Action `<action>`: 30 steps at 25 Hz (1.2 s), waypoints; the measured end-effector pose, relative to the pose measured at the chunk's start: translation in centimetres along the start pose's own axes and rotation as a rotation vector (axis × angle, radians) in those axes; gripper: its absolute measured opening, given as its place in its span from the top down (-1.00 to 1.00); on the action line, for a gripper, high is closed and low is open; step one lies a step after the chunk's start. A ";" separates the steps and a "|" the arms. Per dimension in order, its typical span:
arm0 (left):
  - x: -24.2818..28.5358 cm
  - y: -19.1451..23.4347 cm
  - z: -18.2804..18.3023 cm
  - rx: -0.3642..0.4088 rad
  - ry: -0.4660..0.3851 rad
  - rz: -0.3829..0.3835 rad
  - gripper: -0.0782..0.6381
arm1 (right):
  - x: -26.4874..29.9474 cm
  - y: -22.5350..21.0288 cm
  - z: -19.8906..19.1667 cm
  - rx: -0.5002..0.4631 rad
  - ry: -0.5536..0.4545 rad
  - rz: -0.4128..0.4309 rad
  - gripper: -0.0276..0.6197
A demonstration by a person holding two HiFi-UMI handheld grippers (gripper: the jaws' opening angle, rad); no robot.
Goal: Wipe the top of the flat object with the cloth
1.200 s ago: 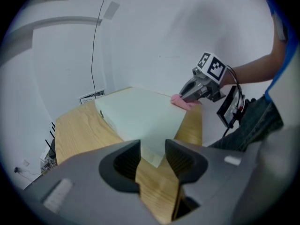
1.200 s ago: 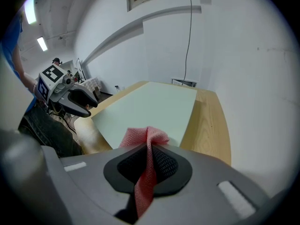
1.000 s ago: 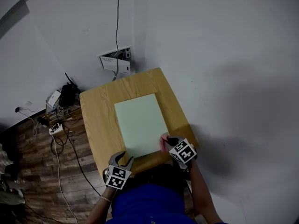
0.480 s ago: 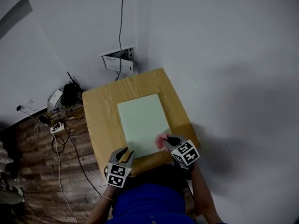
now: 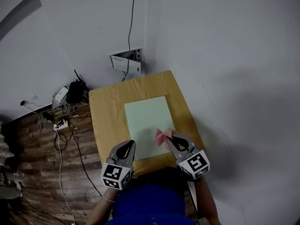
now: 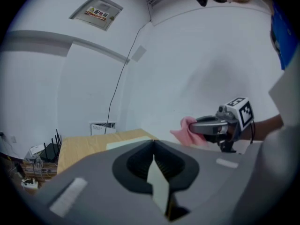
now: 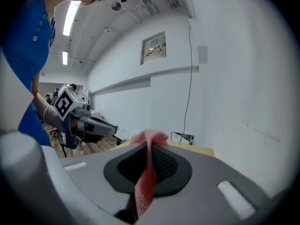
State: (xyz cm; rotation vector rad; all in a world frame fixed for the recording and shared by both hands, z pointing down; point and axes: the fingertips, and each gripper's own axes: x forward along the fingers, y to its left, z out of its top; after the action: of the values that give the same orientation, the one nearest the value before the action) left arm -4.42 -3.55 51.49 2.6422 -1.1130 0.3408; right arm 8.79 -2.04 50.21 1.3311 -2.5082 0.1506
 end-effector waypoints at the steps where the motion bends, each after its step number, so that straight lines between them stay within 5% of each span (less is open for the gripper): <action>1: -0.2 -0.1 0.9 -0.002 -0.021 -0.002 0.77 | -0.3 0.1 1.1 -0.009 -0.024 -0.007 0.86; 8: -1.9 -1.3 5.9 0.003 -0.153 -0.008 0.77 | -2.6 1.0 9.2 -0.117 -0.210 -0.086 0.86; 14: -3.5 -2.5 10.3 0.005 -0.250 -0.014 0.77 | -3.5 2.2 12.9 -0.121 -0.289 -0.123 0.86; 24: -4.8 -3.5 14.6 0.028 -0.360 -0.033 0.77 | -3.2 4.0 14.6 -0.079 -0.313 -0.105 0.87; 30: -4.2 -3.5 13.9 0.012 -0.323 -0.021 0.77 | -3.0 3.9 14.4 -0.073 -0.306 -0.103 0.87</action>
State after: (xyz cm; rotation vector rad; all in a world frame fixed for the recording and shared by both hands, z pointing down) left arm -3.19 -2.86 36.59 2.7838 -1.1742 -0.0887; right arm 4.16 -0.71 35.79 1.5502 -2.6498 -0.1788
